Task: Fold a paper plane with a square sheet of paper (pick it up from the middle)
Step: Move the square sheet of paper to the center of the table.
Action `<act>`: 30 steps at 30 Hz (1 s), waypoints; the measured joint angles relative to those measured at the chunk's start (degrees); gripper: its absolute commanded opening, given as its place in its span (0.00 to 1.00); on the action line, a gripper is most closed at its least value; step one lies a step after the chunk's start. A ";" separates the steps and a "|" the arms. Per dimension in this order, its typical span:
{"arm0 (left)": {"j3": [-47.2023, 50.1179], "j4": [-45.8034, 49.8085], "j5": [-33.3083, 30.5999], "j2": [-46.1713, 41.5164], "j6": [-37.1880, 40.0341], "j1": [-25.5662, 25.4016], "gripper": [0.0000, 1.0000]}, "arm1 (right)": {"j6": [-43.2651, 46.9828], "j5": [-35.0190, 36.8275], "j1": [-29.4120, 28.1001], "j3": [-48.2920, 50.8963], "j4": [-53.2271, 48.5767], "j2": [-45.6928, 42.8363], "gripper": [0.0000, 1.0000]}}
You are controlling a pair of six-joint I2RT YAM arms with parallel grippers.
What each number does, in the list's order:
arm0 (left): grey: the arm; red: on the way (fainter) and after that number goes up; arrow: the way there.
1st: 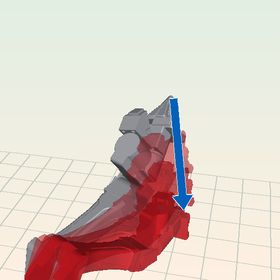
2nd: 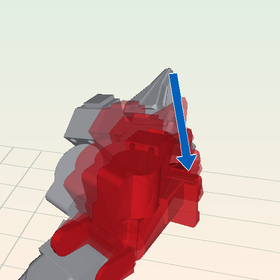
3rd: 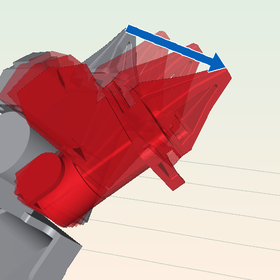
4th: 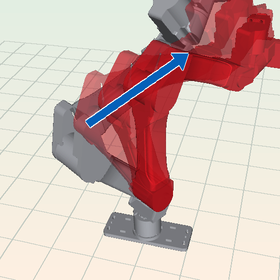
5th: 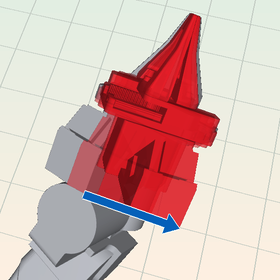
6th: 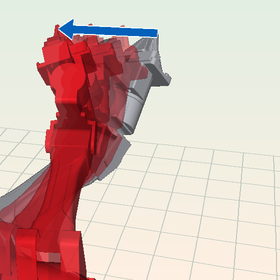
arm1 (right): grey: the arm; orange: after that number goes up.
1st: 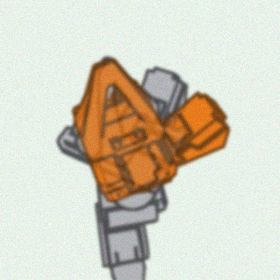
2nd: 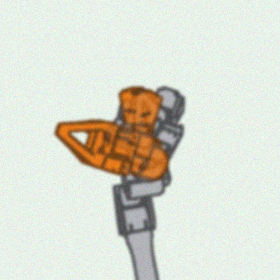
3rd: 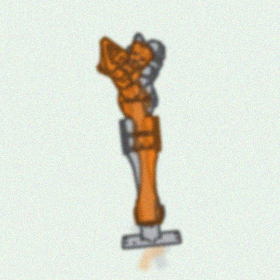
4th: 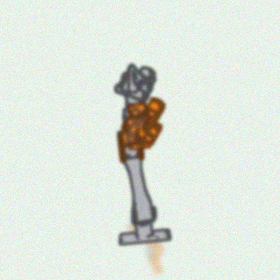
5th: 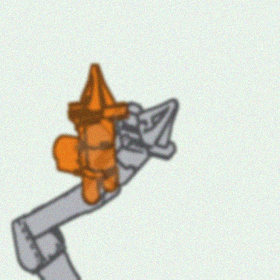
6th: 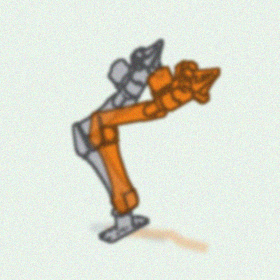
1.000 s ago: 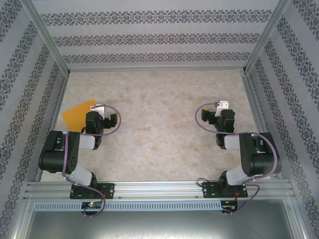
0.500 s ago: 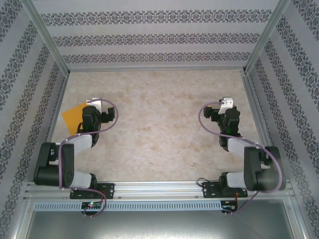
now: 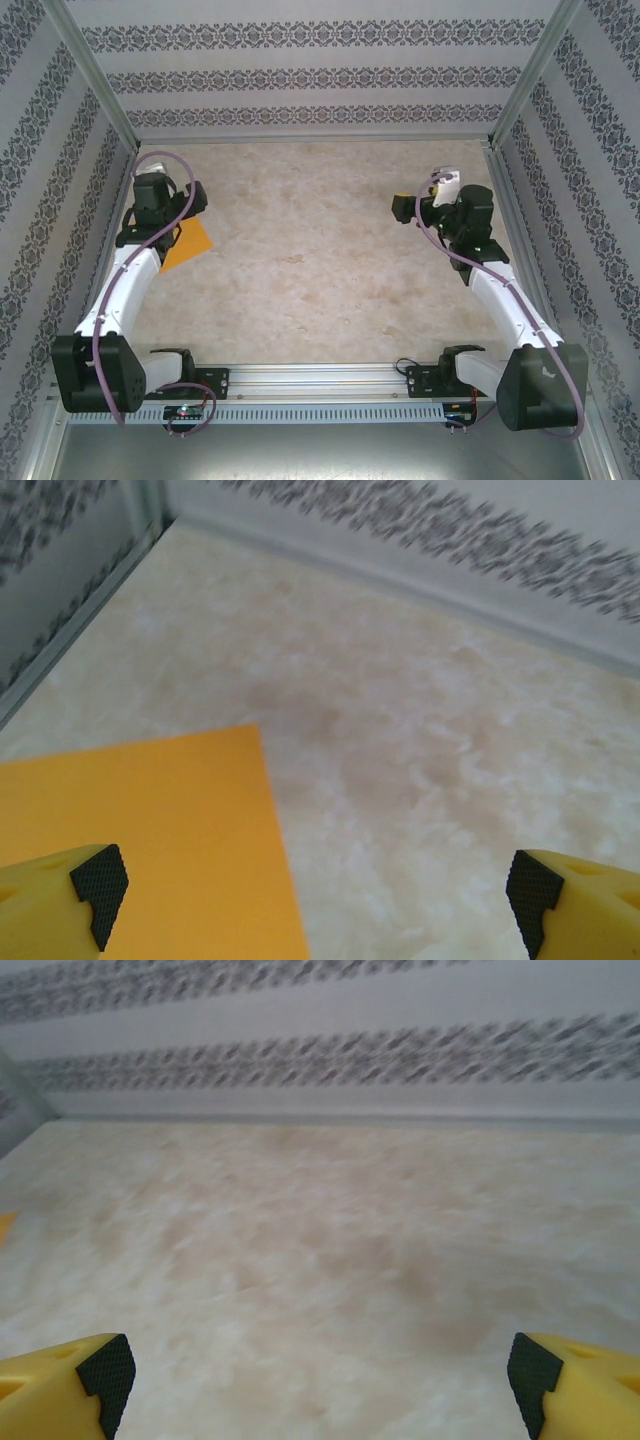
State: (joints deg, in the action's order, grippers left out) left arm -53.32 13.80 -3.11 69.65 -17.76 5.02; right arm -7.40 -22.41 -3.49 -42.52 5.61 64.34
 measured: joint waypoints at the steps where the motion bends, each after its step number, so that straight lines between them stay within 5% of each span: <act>1: -0.13 1.40 0.15 0.63 -0.39 0.87 1.00 | -0.02 -1.01 -1.11 -0.96 -1.75 0.63 0.98; 12: -2.97 10.78 1.18 12.79 -2.25 11.43 1.00 | -0.13 -6.27 -13.16 -11.41 -14.14 8.57 0.98; 30: -16.94 16.72 2.91 32.54 -1.99 13.84 1.00 | -0.17 -7.30 -19.67 -23.39 -18.58 21.03 0.98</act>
State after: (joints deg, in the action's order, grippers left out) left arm -70.26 30.52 -0.21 102.19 -19.75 18.85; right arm -7.57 -29.71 -23.16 -65.91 -12.97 85.36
